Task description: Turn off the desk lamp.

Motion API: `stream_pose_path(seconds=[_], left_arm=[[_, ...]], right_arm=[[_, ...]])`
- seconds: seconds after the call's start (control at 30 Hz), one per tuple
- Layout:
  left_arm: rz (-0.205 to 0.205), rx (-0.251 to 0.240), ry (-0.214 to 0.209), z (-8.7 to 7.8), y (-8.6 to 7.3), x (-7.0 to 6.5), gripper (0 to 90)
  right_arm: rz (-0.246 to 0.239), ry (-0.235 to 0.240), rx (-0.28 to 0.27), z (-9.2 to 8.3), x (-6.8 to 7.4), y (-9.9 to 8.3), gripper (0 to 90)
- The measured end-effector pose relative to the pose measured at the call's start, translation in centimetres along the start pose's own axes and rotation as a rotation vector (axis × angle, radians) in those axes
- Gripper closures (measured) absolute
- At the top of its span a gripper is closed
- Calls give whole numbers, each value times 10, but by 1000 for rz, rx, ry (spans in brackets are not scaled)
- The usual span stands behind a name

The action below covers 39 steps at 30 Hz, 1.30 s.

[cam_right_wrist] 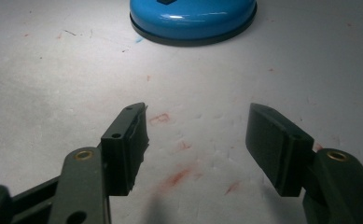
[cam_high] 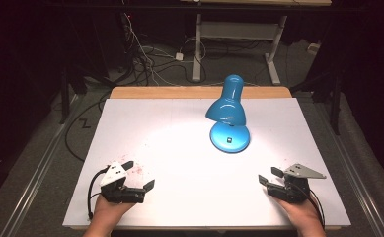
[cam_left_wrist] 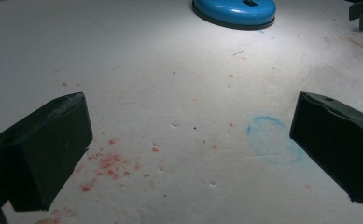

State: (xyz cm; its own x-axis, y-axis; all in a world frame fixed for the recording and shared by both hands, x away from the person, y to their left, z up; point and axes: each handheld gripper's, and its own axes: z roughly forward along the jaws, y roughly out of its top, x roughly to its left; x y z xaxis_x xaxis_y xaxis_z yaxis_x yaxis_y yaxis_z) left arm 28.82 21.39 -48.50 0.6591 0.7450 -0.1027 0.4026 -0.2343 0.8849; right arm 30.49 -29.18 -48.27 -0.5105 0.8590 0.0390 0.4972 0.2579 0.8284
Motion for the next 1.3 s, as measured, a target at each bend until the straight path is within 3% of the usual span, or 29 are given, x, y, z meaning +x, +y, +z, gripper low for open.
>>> stream_pose_path(seconds=[0.27,0.47,0.53,0.7,0.87,0.97,1.3], left_arm=[[18,5,-2,2,0,-1,0],[23,4,-2,2,0,0,0],[21,4,-7,2,-1,1,0],[7,16,-16,5,-2,2,0],[-38,4,-28,3,-4,4,0],[-42,-16,-23,1,-3,6,0],[-42,-46,-28,0,-3,6,0]], right_arm=[[-2,24,12,0,0,1,743],[-26,23,31,2,2,0,900],[-46,20,40,5,3,0,900],[-44,24,34,4,6,2,900],[-63,28,15,3,8,4,900],[-50,42,12,4,11,5,900],[-97,69,1,13,30,16,900]])
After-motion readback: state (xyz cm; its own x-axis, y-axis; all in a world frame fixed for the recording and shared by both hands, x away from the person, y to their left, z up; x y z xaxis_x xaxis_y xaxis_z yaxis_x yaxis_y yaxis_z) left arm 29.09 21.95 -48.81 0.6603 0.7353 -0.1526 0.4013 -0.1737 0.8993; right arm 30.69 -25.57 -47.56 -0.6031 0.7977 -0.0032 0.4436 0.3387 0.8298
